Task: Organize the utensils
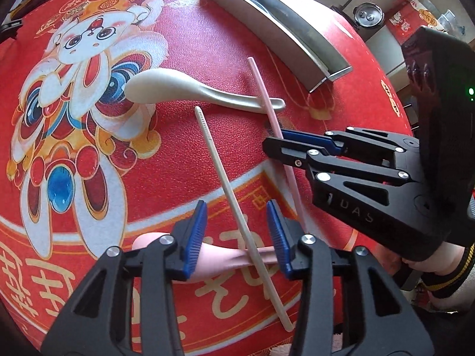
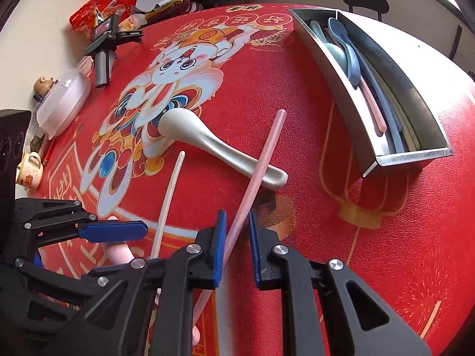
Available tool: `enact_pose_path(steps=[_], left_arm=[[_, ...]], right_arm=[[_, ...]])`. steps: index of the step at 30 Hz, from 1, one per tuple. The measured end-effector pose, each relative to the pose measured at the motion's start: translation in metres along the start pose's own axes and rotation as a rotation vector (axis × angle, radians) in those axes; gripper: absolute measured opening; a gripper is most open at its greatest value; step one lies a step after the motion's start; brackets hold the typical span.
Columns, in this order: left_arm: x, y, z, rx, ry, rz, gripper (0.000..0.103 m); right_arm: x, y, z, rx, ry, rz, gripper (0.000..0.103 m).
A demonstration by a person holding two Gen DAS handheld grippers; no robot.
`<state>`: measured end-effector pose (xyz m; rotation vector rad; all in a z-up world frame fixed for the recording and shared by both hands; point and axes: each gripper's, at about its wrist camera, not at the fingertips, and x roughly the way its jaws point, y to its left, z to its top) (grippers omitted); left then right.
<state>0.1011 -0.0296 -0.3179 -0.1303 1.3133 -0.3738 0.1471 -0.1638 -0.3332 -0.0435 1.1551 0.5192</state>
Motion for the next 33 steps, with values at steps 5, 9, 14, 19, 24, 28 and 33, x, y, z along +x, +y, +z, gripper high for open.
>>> enact_pose_path(steps=[5, 9, 14, 19, 24, 28, 33], left_arm=[[0.006, -0.001, 0.003, -0.006, 0.009, 0.007, 0.026], [0.011, 0.003, 0.009, -0.022, -0.004, 0.011, 0.011], [0.005, 0.017, 0.022, -0.054, -0.043, 0.049, 0.011], [0.0, 0.031, 0.036, -0.067, -0.068, 0.112, 0.011], [0.0, 0.042, 0.031, -0.078, -0.077, 0.113, 0.012], [-0.002, 0.042, 0.025, -0.053, -0.075, 0.133, 0.012], [-0.003, 0.042, 0.016, -0.036, -0.088, 0.137, 0.013]], right_arm=[[0.0, -0.002, 0.0, 0.002, 0.002, 0.008, 0.014], [-0.001, -0.003, -0.001, 0.005, 0.003, 0.013, 0.014], [-0.002, -0.002, -0.005, 0.011, 0.013, 0.014, 0.012], [-0.003, -0.002, -0.009, 0.019, 0.018, 0.017, 0.01], [-0.004, -0.001, -0.01, 0.035, 0.02, 0.008, 0.01], [-0.005, 0.001, -0.012, 0.042, 0.031, -0.012, 0.01], [-0.004, 0.01, -0.014, 0.004, 0.038, -0.063, 0.01]])
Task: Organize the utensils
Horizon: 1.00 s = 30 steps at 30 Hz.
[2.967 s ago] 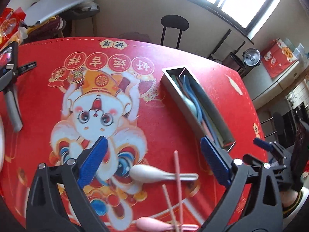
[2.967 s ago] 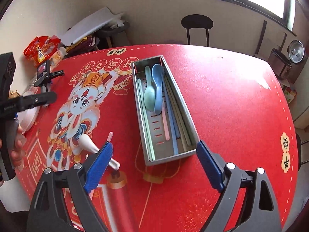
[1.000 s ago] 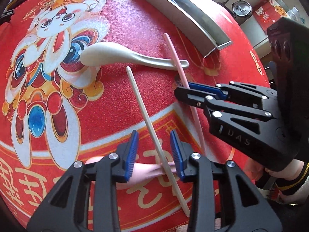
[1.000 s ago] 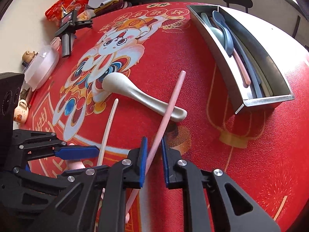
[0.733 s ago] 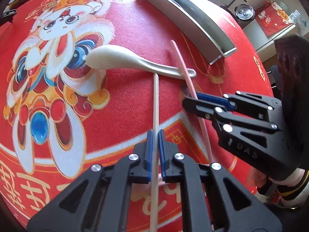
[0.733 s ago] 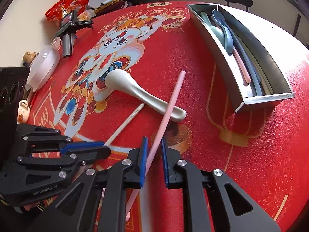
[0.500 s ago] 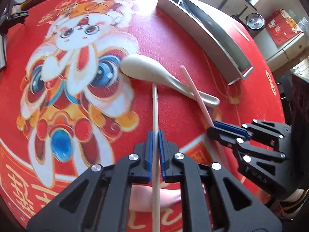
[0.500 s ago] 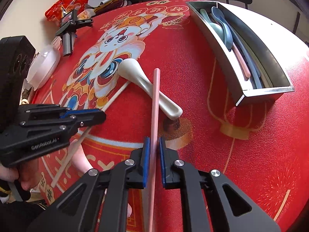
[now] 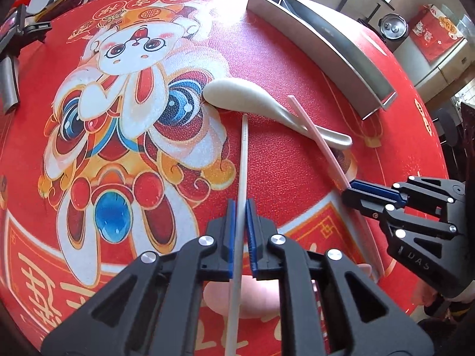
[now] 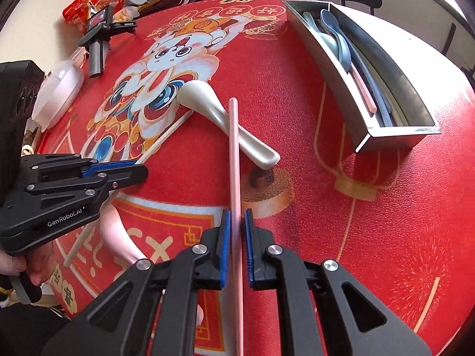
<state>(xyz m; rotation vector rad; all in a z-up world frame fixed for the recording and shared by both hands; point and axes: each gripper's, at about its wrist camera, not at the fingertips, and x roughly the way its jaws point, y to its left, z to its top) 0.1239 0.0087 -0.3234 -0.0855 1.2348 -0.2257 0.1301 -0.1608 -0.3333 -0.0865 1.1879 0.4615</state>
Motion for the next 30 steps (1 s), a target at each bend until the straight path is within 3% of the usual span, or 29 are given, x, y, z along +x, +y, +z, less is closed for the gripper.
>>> enact_pose_path(steps=[5, 9, 15, 30], left_arm=[[0.0, 0.003, 0.0, -0.031, 0.014, -0.019, 0.01], [-0.006, 0.02, -0.013, -0.121, 0.018, -0.059, 0.01], [-0.027, 0.041, -0.026, -0.213, -0.057, -0.082, 0.01], [-0.049, 0.056, -0.041, -0.251, -0.113, -0.062, 0.01]], right_arm=[[0.0, 0.006, 0.0, -0.026, -0.001, -0.046, 0.007], [-0.001, 0.004, -0.001, -0.003, -0.002, -0.041, 0.007], [-0.003, 0.0, -0.007, 0.013, -0.029, -0.028, 0.007], [-0.004, 0.012, -0.013, -0.024, -0.063, -0.1, 0.007]])
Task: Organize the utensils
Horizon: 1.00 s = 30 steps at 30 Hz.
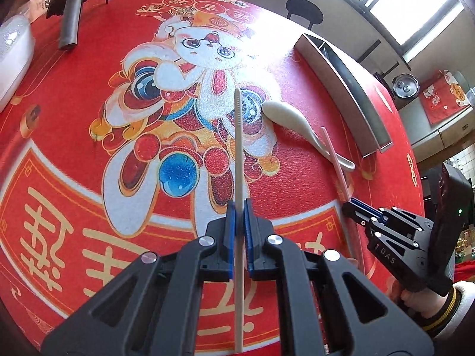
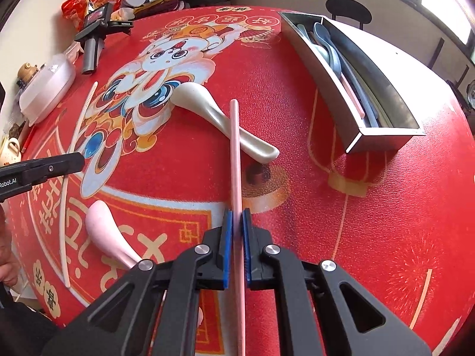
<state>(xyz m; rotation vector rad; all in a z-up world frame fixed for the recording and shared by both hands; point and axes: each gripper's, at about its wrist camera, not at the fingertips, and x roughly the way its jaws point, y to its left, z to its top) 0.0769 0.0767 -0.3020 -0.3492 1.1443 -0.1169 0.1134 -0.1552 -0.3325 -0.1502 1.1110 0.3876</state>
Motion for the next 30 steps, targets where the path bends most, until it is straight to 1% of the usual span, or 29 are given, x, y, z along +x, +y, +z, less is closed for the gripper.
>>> enact_pose_path(steps=[10, 14, 18, 23, 26, 30], left_arm=[[-0.006, 0.001, -0.001, 0.009, -0.019, -0.002, 0.01], [-0.011, -0.004, -0.001, 0.036, -0.031, -0.035, 0.01], [-0.012, -0.01, -0.001, 0.059, -0.025, -0.064, 0.01], [-0.006, -0.013, 0.0, 0.057, -0.006, -0.08, 0.01], [-0.006, -0.015, 0.001, 0.062, -0.008, -0.092, 0.01], [-0.009, -0.018, 0.003, 0.075, -0.018, -0.11, 0.01]], right_arm=[[-0.002, 0.001, -0.005, 0.009, 0.006, -0.016, 0.007], [-0.003, -0.001, -0.007, 0.019, 0.012, -0.008, 0.007], [-0.005, -0.005, -0.009, 0.045, 0.019, 0.014, 0.007], [-0.008, -0.006, -0.014, 0.048, 0.02, 0.016, 0.007], [-0.009, -0.006, -0.016, 0.053, 0.023, 0.016, 0.007], [-0.011, -0.016, -0.018, 0.107, 0.023, 0.052, 0.006]])
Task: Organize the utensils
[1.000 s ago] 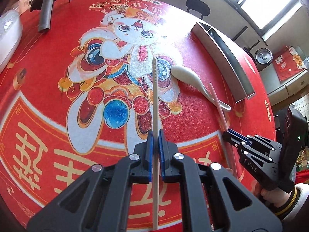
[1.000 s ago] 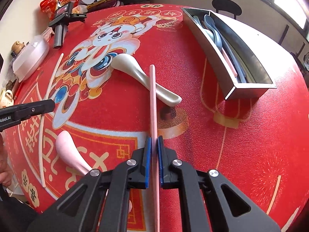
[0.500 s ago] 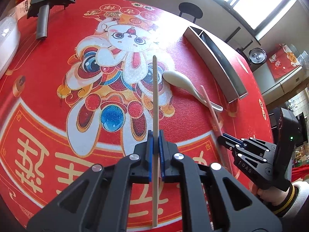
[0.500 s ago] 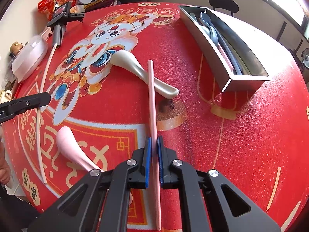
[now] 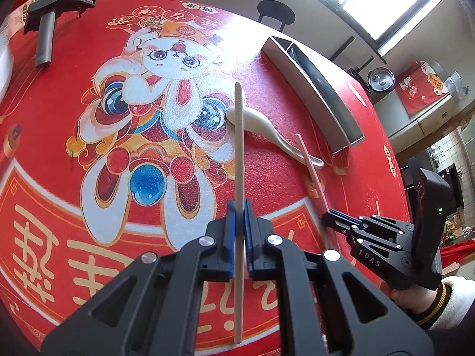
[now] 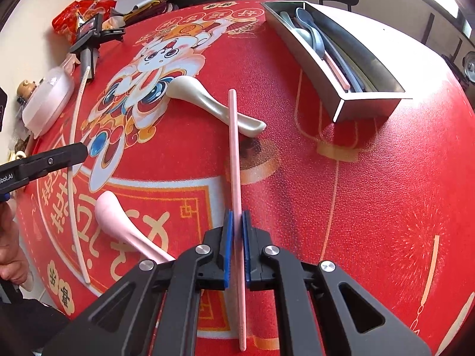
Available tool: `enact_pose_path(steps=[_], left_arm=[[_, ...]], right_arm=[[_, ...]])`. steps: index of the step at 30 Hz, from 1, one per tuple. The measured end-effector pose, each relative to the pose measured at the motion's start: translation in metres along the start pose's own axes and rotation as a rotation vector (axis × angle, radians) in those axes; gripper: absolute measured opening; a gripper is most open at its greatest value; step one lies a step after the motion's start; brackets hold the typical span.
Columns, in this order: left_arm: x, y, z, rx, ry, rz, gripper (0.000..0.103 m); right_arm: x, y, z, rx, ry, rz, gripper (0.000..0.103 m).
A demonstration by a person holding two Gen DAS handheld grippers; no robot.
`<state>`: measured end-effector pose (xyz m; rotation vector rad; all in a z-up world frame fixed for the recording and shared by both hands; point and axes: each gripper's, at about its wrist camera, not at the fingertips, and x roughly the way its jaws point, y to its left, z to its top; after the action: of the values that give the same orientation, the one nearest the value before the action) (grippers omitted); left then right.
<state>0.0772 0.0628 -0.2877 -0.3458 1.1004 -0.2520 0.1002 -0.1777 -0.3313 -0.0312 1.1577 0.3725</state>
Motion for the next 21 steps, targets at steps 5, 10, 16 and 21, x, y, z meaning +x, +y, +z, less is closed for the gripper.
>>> enact_pose_path(steps=[5, 10, 16, 21], left_arm=[[-0.005, 0.003, 0.0, -0.012, -0.008, -0.01, 0.01], [-0.006, 0.006, 0.0, -0.026, -0.008, -0.015, 0.01], [-0.004, 0.002, 0.001, -0.015, -0.003, -0.013, 0.01], [-0.002, 0.001, 0.001, -0.012, -0.001, -0.013, 0.01]], right_arm=[[-0.01, -0.007, -0.001, 0.033, -0.029, 0.035, 0.006], [-0.019, -0.01, -0.001, 0.045, -0.046, 0.051, 0.006], [-0.028, -0.013, 0.0, 0.05, -0.075, 0.052, 0.006], [-0.036, -0.013, 0.003, 0.043, -0.104, 0.056, 0.006]])
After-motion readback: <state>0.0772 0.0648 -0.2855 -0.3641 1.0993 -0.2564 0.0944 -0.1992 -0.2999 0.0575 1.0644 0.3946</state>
